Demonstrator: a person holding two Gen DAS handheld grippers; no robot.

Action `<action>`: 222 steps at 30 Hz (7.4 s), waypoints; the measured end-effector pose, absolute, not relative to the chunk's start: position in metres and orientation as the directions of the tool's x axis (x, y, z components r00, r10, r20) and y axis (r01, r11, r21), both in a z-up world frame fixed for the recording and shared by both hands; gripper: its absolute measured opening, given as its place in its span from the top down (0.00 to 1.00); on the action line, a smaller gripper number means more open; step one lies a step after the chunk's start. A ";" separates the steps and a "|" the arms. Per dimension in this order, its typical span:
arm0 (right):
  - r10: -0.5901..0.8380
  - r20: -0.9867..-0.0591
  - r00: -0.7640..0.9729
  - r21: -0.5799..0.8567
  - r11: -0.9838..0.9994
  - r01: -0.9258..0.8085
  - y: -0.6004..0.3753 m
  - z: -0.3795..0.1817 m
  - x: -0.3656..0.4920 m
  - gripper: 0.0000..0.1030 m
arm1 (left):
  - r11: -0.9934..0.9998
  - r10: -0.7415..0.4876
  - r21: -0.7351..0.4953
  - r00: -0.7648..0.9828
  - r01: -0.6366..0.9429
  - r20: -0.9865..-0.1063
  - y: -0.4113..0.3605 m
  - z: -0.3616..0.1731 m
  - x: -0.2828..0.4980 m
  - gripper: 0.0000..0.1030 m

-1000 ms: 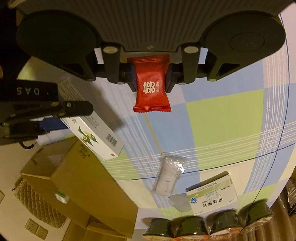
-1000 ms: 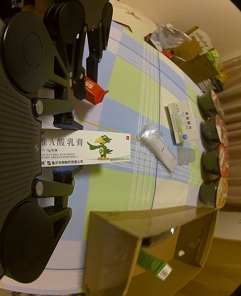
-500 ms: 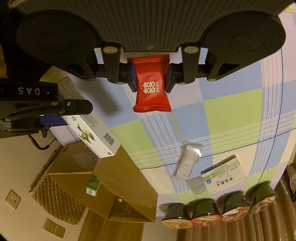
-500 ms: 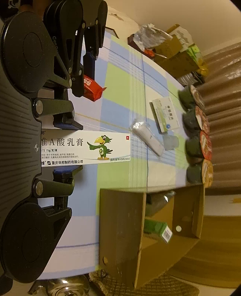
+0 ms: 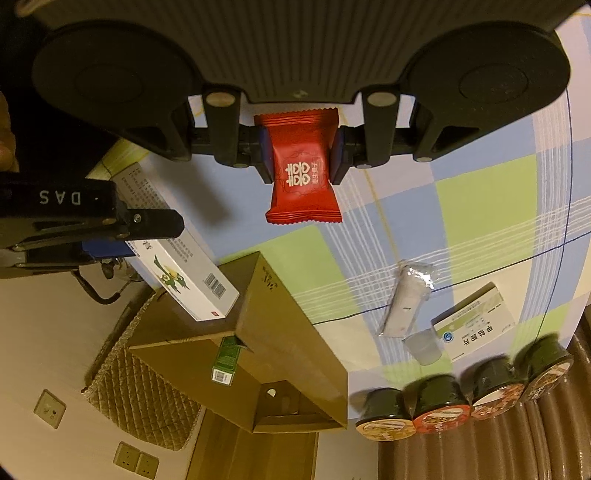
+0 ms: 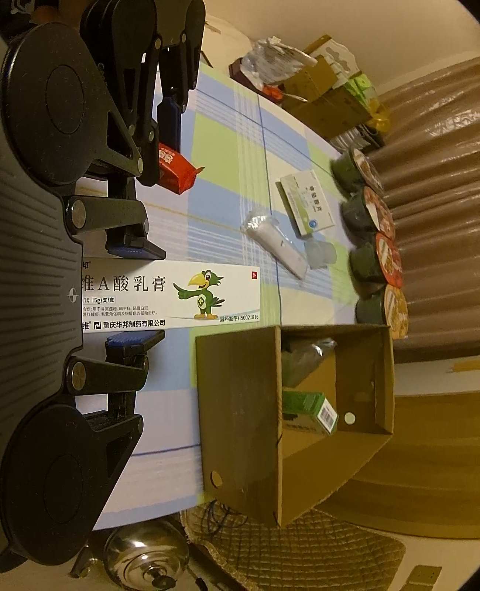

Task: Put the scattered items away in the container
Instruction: 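Lift the red candy and ointment box and carry them toward the cardboard box, then lower the candy and ointment box into the cardboard box and open both tools, then withdraw both open tools from the cardboard box back over the table, then grasp the white medicine box with the left tool while the right tool grasps the plastic-wrapped white item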

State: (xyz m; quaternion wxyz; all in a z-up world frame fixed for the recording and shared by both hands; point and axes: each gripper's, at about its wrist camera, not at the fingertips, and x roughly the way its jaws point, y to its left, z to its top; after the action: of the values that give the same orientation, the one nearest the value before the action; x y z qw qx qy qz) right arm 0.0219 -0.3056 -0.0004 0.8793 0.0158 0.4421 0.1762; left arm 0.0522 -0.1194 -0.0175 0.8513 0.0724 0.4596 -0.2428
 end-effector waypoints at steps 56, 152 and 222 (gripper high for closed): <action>0.186 -0.718 0.671 0.097 0.981 -0.167 -0.418 0.038 0.178 0.61 | 0.809 -0.450 -0.120 0.475 0.576 -0.756 -0.280 0.030 0.211 0.75; 0.344 -0.768 0.540 0.180 0.925 -0.334 -0.307 0.010 0.026 0.07 | 0.941 -0.315 -0.196 0.496 0.277 -0.809 -0.052 0.000 0.059 0.15; 0.293 -0.813 0.503 0.188 0.950 -0.248 -0.118 -0.140 0.256 0.08 | 0.723 -0.314 0.136 0.497 0.677 -0.809 0.017 -0.097 0.362 0.57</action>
State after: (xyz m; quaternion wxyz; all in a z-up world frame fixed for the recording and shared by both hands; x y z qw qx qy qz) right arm 0.2564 -0.1179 -0.1399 0.8665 0.0233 0.4736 0.1560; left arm 0.3620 0.0171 -0.0969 0.8355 0.2246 0.4045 -0.2964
